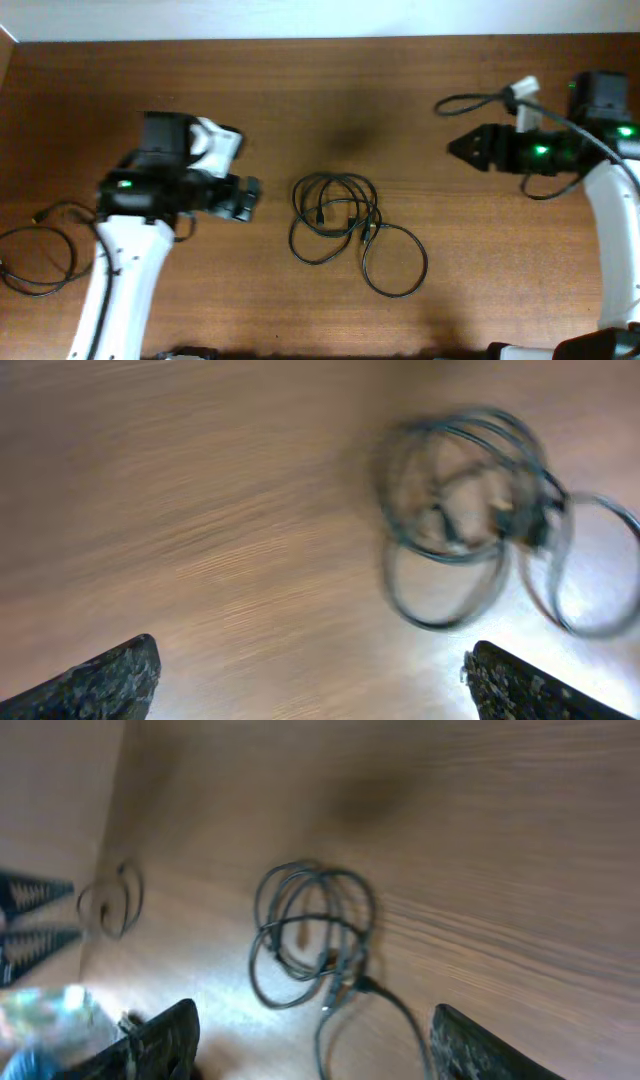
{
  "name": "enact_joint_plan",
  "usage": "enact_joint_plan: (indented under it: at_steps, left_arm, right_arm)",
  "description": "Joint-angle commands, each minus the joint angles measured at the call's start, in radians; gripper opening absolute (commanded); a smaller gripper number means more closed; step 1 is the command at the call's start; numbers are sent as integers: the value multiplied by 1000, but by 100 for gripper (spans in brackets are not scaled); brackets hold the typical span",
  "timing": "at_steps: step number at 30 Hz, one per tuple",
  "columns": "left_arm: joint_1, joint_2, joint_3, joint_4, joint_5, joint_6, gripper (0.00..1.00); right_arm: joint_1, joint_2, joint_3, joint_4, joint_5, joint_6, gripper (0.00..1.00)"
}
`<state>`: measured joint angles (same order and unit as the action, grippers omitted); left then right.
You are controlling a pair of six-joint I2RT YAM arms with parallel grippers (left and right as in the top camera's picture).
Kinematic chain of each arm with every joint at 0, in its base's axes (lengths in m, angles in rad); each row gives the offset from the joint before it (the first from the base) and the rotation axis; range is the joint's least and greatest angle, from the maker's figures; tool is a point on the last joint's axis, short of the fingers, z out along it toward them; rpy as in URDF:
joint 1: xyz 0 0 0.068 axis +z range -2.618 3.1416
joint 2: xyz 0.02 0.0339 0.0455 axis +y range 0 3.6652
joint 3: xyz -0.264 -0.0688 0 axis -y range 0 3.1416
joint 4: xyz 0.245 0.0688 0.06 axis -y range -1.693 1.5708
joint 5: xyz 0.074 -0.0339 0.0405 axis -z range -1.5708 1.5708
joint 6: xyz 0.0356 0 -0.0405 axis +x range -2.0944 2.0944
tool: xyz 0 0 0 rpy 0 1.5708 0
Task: Untangle cables
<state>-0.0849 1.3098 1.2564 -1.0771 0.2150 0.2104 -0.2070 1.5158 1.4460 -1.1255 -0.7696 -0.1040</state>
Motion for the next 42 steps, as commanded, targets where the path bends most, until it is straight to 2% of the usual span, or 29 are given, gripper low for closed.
enact_joint_plan:
  at_steps: [1,4,6,11,17,19,21,24,29,31,33,37,41,42]
  left_arm:
    - [-132,66,3,9,6,31,99]
    - [-227,167,3,58,5,12,99]
    - [-255,228,3,105,-30,-80,99]
    - [-266,381,3,200,-82,-281,99]
    - [-266,540,3,311,-134,-356,99]
    - [-266,572,3,330,-134,-357,88]
    - [-266,600,2,328,-134,-360,85]
    - [-266,623,2,344,-134,-397,66]
    - [-266,626,1,359,-134,-398,63]
    - [-266,629,-7,359,-134,-405,45]
    - [-266,637,-12,359,-132,-405,34]
    - [-266,665,-12,354,-117,-404,22]
    - [-266,672,-12,354,-80,-404,22]
    - [-266,672,-12,352,-80,-404,16]
  right_arm:
    - [-78,2,13,-21,80,14,73]
    - [-123,2,13,-50,128,-56,73]
    - [-127,2,13,-56,154,-80,73]
    - [-127,2,13,-66,206,-90,73]
    - [-127,2,13,-74,207,-102,73]
    - [-127,2,13,-75,206,-102,73]
    - [-127,2,13,-75,206,-102,73]
    - [-127,2,13,-79,207,-102,73]
    - [-127,2,13,-79,207,-103,73]
    - [-127,2,13,-80,207,-106,73]
    - [-127,2,13,-82,207,-106,73]
    - [-127,2,13,-82,207,-110,73]
    - [-127,2,13,-84,207,-110,73]
    - [-127,2,13,-84,207,-110,73]
